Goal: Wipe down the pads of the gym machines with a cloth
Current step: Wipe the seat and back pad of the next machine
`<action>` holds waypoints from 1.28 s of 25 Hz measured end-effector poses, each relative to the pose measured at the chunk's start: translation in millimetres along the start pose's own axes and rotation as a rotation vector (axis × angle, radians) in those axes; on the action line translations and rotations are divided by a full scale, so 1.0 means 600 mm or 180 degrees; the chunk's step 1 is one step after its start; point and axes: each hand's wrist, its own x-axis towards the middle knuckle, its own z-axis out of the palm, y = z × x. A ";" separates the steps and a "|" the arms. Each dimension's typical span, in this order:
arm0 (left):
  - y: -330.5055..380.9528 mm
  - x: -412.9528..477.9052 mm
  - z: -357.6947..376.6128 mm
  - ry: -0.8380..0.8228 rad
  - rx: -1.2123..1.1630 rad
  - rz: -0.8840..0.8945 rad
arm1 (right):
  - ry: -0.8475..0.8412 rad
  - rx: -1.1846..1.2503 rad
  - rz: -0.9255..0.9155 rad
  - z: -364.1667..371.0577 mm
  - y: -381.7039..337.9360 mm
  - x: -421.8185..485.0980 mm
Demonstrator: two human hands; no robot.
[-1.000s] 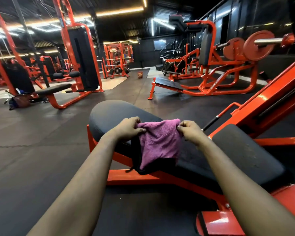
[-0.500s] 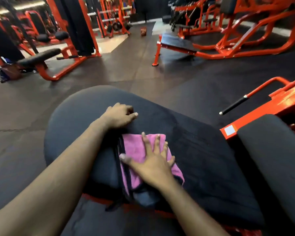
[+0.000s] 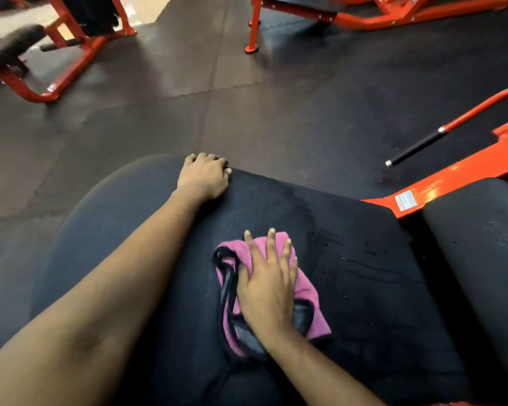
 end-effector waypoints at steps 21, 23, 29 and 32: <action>0.009 0.026 0.033 0.0257 0.0552 -0.0100 | -0.0030 -0.0116 -0.0174 -0.035 0.075 0.316; 0.008 0.026 0.032 0.0264 0.0566 -0.0092 | 0.0216 -0.0029 -0.0190 -0.043 0.112 0.326; 0.009 0.026 0.032 0.0278 0.0563 -0.0101 | 0.0195 -0.0179 0.0552 -0.082 0.288 0.354; 0.010 0.025 0.030 0.0267 0.0569 -0.0102 | 0.0281 0.0099 0.0716 -0.090 0.254 0.353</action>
